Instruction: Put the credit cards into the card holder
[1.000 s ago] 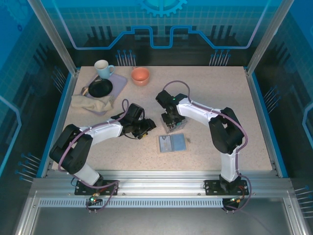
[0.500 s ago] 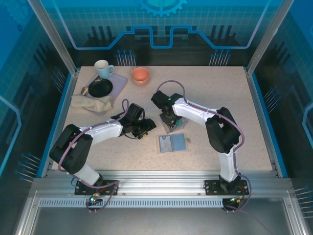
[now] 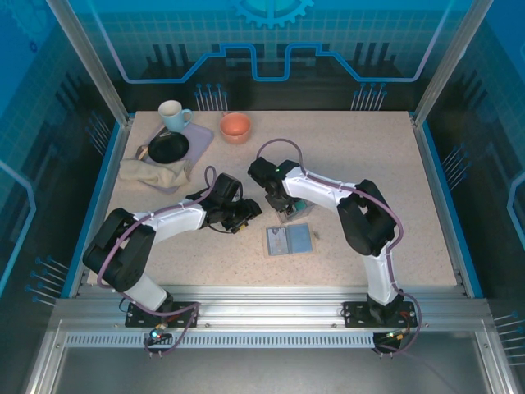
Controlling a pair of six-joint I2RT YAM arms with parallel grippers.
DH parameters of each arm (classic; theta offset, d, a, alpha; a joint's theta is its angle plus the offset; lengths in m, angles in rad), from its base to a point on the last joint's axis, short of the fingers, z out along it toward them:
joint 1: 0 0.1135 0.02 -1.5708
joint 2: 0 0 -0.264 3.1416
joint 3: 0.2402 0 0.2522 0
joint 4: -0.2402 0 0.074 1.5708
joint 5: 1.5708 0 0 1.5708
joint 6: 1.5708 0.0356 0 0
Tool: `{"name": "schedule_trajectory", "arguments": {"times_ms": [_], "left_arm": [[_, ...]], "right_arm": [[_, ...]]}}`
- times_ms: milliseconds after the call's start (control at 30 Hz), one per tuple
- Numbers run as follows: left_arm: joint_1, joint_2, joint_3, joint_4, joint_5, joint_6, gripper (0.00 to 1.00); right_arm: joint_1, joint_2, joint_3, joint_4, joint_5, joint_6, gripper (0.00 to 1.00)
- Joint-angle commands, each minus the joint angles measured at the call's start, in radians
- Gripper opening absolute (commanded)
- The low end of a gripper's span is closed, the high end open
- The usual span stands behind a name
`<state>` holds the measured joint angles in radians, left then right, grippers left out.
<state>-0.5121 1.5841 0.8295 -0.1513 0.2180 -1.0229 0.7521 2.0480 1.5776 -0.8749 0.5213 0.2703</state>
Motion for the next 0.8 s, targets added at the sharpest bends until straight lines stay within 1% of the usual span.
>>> {"name": "schedule_trajectory", "arguments": {"times_ms": [0, 100, 200, 333, 400, 567, 667, 767], "left_arm": [[0.007, -0.010, 0.007, -0.013, 0.005, -0.004, 0.57], [0.006, -0.009, 0.007, -0.015, 0.004, -0.002, 0.57], [0.006, -0.007, 0.005, -0.017, 0.004, -0.001, 0.57], [0.006, -0.012, 0.002, -0.015, 0.001, -0.002, 0.57], [0.006, -0.011, 0.000, -0.016, 0.002, -0.002, 0.57], [0.006, -0.012, 0.001, -0.016, 0.003, -0.003, 0.57], [0.006, -0.009, 0.003, -0.016, 0.003, -0.002, 0.57], [0.007, -0.010, 0.002, -0.017, 0.003, -0.003, 0.57]], "right_arm": [[0.011, -0.026, 0.022, -0.026, 0.065, -0.016, 0.38], [0.012, -0.031, 0.019, -0.027, 0.071, -0.022, 0.35], [0.010, -0.032, 0.012, -0.027, 0.068, -0.023, 0.29], [0.010, -0.034, 0.005, -0.024, 0.067, -0.021, 0.27], [0.010, -0.038, 0.002, -0.023, 0.069, -0.022, 0.23], [0.008, -0.044, 0.003, -0.022, 0.075, -0.023, 0.19], [0.008, -0.051, 0.000, -0.021, 0.076, -0.023, 0.16], [0.008, -0.054, -0.002, -0.021, 0.080, -0.025, 0.16]]}}
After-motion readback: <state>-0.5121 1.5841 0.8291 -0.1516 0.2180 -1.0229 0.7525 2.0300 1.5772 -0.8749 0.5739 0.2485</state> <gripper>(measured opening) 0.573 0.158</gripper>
